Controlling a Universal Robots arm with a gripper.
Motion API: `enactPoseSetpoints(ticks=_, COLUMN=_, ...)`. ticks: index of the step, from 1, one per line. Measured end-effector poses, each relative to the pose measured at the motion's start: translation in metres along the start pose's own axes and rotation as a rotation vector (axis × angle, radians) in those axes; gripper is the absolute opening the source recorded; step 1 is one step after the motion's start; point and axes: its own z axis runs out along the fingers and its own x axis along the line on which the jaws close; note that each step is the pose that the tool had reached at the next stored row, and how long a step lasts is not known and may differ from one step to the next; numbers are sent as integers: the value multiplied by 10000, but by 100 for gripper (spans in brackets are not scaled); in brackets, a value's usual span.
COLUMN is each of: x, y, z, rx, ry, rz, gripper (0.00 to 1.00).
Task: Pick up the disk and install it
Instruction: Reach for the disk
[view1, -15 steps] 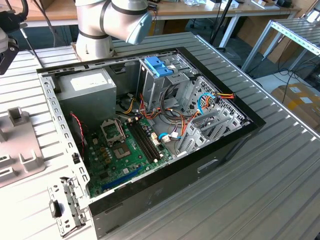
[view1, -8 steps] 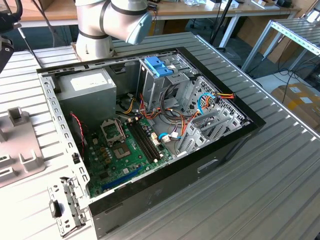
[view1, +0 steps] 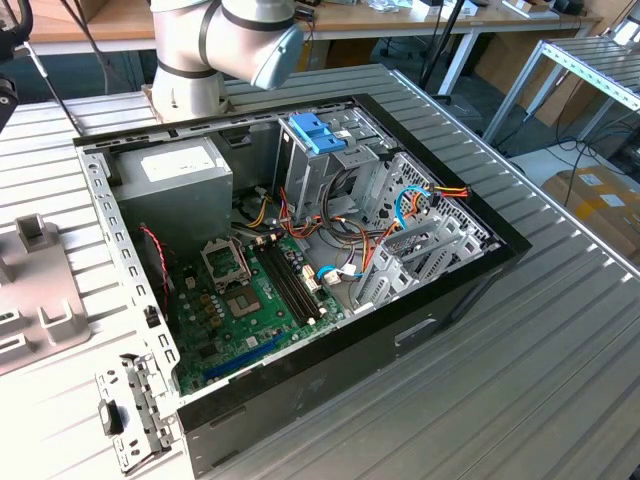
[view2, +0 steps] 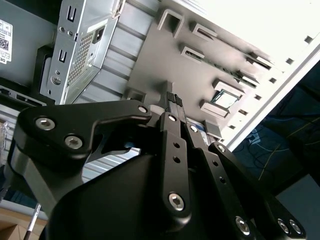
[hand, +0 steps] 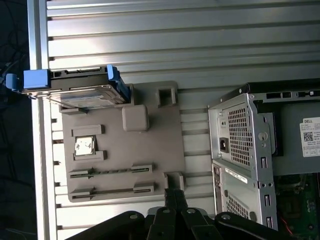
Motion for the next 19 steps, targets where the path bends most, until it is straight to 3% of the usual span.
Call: enactPoseSetpoints(ticks=19, x=126, y=-10, z=-2, rx=0, ry=0, rz=0, gripper=11)
